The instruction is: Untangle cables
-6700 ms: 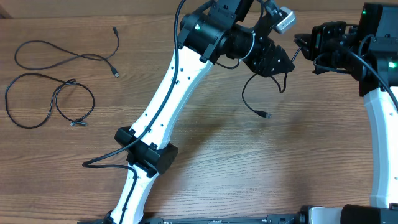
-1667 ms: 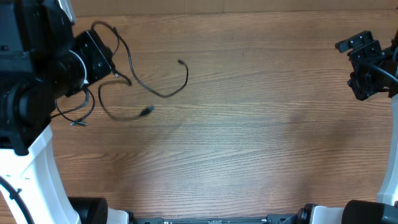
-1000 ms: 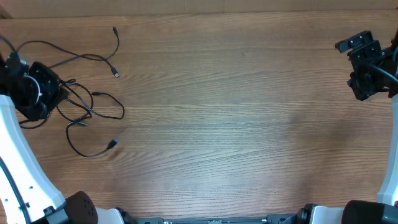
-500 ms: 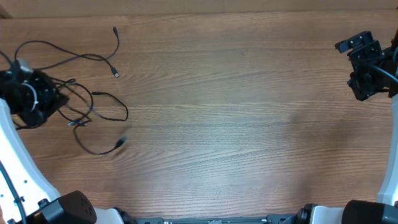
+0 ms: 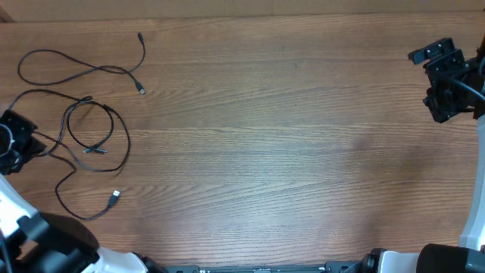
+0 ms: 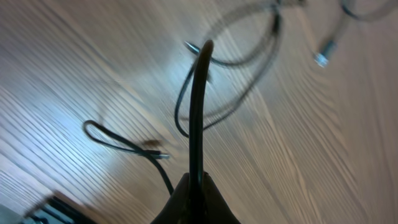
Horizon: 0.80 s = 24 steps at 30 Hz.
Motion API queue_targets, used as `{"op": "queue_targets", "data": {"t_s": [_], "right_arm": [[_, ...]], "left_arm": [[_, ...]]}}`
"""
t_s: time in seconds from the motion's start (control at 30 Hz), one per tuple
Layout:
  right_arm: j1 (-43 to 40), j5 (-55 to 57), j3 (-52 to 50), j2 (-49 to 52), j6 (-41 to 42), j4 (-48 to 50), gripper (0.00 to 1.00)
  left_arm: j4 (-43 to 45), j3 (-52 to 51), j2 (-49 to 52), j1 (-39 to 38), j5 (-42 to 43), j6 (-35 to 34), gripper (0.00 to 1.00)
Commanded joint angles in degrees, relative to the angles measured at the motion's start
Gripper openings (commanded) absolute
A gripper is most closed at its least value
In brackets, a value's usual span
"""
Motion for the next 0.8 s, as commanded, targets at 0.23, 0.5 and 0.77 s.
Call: {"op": "queue_targets", "data": {"t_s": [0.23, 0.5, 0.77], "right_arm": [[-0.1, 0.6, 0.9, -1.0, -0.5, 0.4, 1.0], [-0.1, 0.6, 0.9, -1.0, -0.5, 0.3, 1.0], [0.0, 0.6, 0.9, -1.0, -0.5, 0.7, 1.0]], "left_arm": [[6.8, -0.7, 9.1, 6.7, -10.1, -3.8, 0.05], [10.4, -0.7, 13.1, 7.0, -16.8, -10.3, 0.82], [10.3, -0.7, 13.7, 7.0, -7.3, -7.0, 0.94]]}}
